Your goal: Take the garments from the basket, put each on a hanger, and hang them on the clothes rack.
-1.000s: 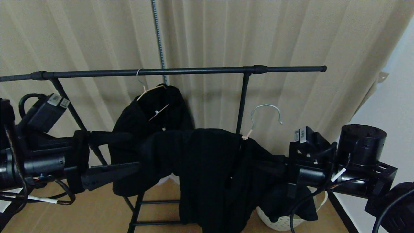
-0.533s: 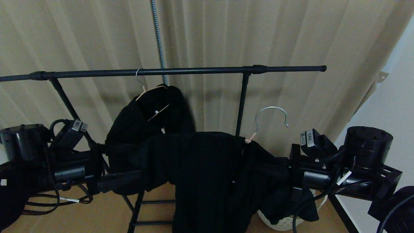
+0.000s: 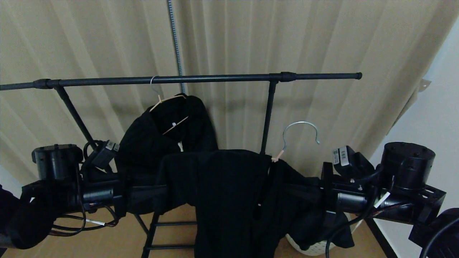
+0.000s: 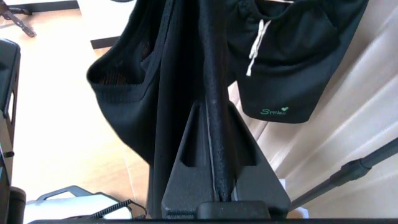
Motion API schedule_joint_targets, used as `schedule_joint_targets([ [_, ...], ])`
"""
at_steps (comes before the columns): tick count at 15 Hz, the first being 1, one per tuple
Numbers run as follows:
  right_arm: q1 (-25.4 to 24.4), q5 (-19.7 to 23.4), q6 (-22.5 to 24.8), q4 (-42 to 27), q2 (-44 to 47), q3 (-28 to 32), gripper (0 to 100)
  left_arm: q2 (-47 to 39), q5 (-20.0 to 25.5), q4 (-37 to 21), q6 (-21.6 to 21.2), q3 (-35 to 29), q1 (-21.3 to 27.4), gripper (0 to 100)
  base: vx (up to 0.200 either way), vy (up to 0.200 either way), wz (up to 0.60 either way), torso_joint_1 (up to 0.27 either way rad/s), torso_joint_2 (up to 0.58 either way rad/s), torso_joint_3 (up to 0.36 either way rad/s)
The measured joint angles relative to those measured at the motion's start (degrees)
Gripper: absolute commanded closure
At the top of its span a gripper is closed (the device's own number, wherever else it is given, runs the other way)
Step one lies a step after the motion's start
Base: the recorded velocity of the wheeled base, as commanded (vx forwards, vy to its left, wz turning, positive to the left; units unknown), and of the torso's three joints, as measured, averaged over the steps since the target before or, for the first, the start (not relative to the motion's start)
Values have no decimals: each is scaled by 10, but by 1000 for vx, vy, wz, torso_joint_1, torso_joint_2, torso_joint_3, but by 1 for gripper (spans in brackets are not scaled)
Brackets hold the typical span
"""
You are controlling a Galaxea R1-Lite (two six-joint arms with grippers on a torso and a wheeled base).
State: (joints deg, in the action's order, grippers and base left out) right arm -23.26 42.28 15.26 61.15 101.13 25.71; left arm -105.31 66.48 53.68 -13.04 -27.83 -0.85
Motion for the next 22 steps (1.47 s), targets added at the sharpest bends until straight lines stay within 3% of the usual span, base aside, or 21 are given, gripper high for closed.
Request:
schedule_joint_targets([
  [9,36,2,-1,1,3,6,100,-8,3,120,-2,35,-45,100,0,0,0,0,0,0],
  [17,108,45,0,24,1,13,100,-10,3,128,-1,42,-55,100,0,0,0,0,0,0],
  [22,129,63,0,33,1,12,100,-10,3,128,-1,42,-56,100,0,0,0,0,0,0],
])
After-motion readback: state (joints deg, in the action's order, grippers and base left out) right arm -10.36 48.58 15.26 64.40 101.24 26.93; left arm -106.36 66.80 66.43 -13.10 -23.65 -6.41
